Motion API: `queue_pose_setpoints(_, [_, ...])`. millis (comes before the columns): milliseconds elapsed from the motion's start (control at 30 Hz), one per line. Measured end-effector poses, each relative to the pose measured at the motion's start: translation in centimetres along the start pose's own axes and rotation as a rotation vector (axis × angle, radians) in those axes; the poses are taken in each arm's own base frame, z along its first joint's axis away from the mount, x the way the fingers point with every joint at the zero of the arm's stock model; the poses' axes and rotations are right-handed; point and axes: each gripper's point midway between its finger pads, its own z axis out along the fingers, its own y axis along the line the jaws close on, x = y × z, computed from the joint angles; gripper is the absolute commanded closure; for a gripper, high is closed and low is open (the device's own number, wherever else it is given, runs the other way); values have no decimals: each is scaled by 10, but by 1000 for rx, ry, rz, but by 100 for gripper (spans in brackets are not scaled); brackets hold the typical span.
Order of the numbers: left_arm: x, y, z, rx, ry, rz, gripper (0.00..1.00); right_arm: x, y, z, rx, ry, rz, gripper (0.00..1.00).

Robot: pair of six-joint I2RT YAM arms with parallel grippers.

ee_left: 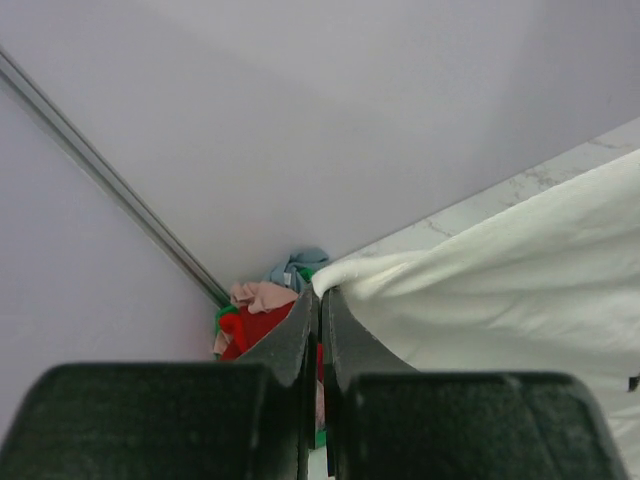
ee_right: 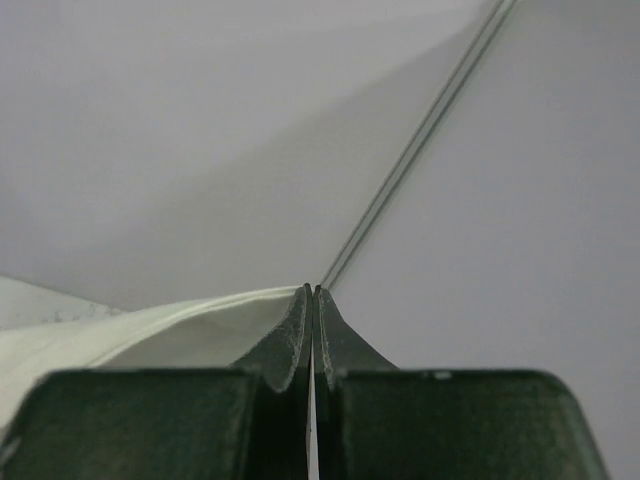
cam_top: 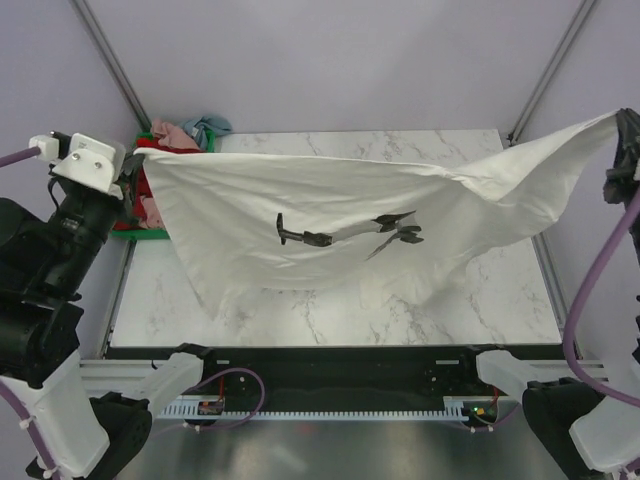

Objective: Fold and stack the t-shirts
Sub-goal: Flatten the tshirt out

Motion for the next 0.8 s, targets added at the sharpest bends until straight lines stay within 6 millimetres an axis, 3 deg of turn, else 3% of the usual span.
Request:
queue_pose_setpoints(100, [-24,6,-14,-13,-74,4,98,-27,-25,-24,98,-86,-16,100])
queue_pose_setpoints(267, [-58,13,-30,-29,-194,13,98,-70,-60,-47,252,-238,-51,100])
queue_pose_setpoints(367, [-62,14,-25,-31,-215,17,98,-79,-68,-39,291,-278,-89,100])
queue_pose_setpoints(433, [-52,10,-11,-17,-195,25,98,-72,-65,-22,291,-267,-117,100])
queue_pose_setpoints(567, [5,-9,47,46,-44,40,98,-5,-30,39,200,-116,-180,100])
queue_pose_setpoints(667, [71,-32,104,123,139,39,98,88,20,95,59,94,-216,100])
queue_pose_setpoints(800, [169,-68,174,235,385,20,98,219,89,145,-125,361,-250,100])
